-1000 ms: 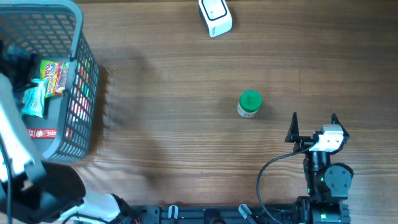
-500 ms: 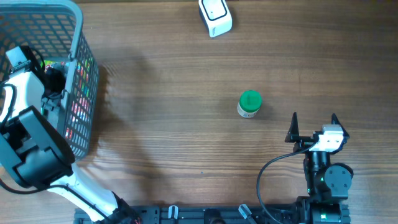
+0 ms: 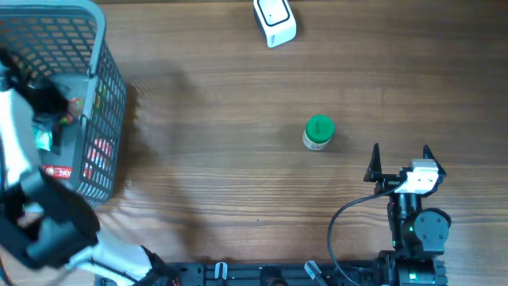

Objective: Scan the item barcode
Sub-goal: 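Reach into the basket and grasp the Haribo gummy bag, then carry the Haribo bag out and drop it left of the jar, then reach into the basket and grasp the small pink-white box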

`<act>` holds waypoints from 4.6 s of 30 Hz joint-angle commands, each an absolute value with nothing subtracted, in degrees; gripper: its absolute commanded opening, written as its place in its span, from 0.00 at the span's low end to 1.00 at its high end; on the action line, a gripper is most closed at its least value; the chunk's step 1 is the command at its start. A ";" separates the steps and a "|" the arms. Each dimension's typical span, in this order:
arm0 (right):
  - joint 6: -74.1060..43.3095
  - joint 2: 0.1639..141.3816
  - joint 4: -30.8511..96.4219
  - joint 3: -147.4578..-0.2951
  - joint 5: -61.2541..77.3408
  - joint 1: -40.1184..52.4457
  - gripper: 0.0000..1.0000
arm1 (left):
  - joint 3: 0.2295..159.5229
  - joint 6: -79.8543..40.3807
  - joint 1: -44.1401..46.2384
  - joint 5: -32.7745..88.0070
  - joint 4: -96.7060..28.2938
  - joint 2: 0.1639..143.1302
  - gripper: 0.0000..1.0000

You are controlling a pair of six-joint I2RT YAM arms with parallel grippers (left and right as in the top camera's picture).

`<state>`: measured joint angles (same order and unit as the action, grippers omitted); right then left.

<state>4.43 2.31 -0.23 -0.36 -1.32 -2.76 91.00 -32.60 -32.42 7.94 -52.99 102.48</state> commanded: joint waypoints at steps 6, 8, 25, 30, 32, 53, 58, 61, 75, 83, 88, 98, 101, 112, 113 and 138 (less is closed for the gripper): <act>4.95 2.09 -0.47 -0.32 -1.15 -2.52 1.00 | 96.75 -37.39 -30.61 8.12 -55.13 70.06 0.04; 4.93 2.09 -0.47 -0.32 -1.15 -2.52 1.00 | 96.75 -38.52 -28.80 2.31 -55.51 68.53 0.17; 4.93 2.11 -0.47 -0.32 -1.15 -2.52 1.00 | 93.91 -41.21 -29.63 -3.31 -65.01 112.64 1.00; 4.93 2.09 -0.49 -0.32 -1.15 -2.52 1.00 | 93.73 -41.19 -29.71 -2.96 -63.05 120.31 1.00; 4.93 2.09 -0.47 -0.32 -1.15 -2.52 1.00 | 93.73 -40.99 -29.52 -1.23 -61.63 122.56 1.00; 4.95 2.09 -0.49 -0.30 -1.15 -2.52 1.00 | 96.95 -36.23 -33.50 8.19 -59.94 110.34 0.04; 4.93 2.09 -0.47 -0.32 -1.15 -2.52 1.00 | 97.32 -36.25 -40.10 14.72 -59.83 93.43 0.04; 4.95 2.09 -0.49 -0.32 -1.15 -2.52 1.00 | 97.32 -36.27 -41.91 25.80 -60.45 84.90 0.04; 4.95 2.09 -0.47 -0.32 -1.15 -2.52 1.00 | 93.38 -25.69 0.69 25.34 -64.73 77.28 0.04; 4.93 2.09 -0.49 -0.32 -1.15 -2.52 1.00 | 81.17 -25.71 27.14 0.97 -55.53 96.68 0.04; 4.95 2.09 -0.47 -0.32 -1.15 -2.52 1.00 | 77.73 -25.56 32.56 2.76 -44.69 112.14 0.04; 4.95 2.09 -0.49 -0.32 -1.15 -2.52 1.00 | 83.68 -21.04 32.67 -0.08 -49.74 103.42 1.00; 4.95 2.09 -0.47 -0.32 -1.15 -2.52 0.99 | 83.70 -21.76 32.88 0.56 -47.97 98.91 0.46; 4.95 2.09 -0.49 -0.32 -1.15 -2.52 1.00 | 92.55 -21.85 26.15 -21.26 -57.10 80.25 1.00; 4.95 2.09 -0.47 -0.32 -1.15 -2.52 1.00 | 93.60 -21.87 24.64 -22.55 -57.04 77.41 1.00; 4.95 2.09 -0.49 -0.32 -1.15 -2.52 1.00 | 94.50 -45.43 -37.65 3.20 -77.87 109.30 1.00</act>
